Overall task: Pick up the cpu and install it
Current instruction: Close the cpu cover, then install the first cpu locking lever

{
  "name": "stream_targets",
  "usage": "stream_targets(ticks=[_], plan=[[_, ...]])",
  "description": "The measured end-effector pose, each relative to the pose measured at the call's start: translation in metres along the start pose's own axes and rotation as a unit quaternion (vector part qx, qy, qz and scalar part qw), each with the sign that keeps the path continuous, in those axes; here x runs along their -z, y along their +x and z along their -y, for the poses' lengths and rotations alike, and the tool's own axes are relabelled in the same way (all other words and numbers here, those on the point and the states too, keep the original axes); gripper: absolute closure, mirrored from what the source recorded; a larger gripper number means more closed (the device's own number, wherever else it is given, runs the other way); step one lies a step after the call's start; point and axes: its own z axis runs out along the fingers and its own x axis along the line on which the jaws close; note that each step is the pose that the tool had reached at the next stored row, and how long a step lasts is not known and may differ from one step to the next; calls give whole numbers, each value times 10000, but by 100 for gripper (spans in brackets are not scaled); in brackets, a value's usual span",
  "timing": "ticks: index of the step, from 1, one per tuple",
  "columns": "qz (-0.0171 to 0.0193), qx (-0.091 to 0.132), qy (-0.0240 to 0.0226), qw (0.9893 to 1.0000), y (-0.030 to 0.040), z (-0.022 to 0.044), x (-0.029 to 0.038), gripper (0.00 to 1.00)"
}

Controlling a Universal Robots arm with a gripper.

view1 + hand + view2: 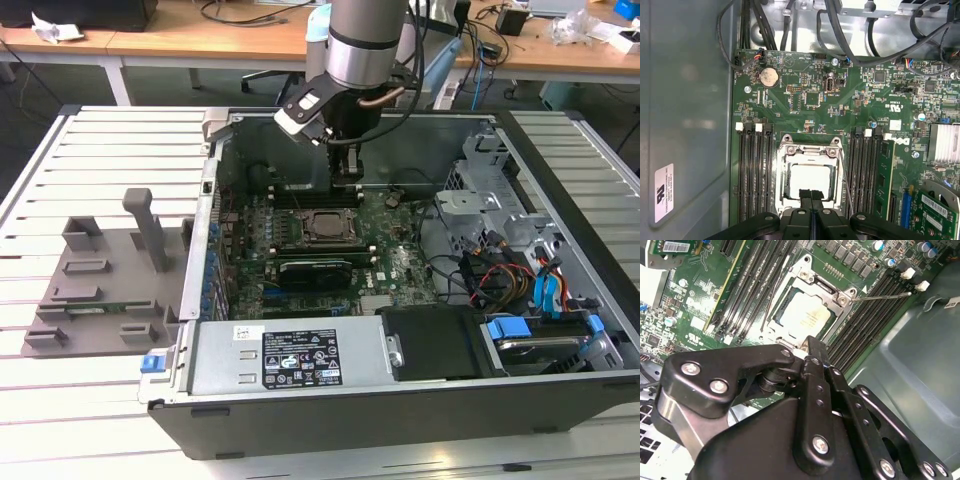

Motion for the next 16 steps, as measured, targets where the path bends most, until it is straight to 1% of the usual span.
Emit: stream_targets(ticks=[11,12,15,16], plan=[[-2,0,0,10000,0,0,0,89],[-1,25,0,10000,0,0,0,89],[9,229,-2,9997,0,0,0,89],[16,358,-4,9994,0,0,0,89]])
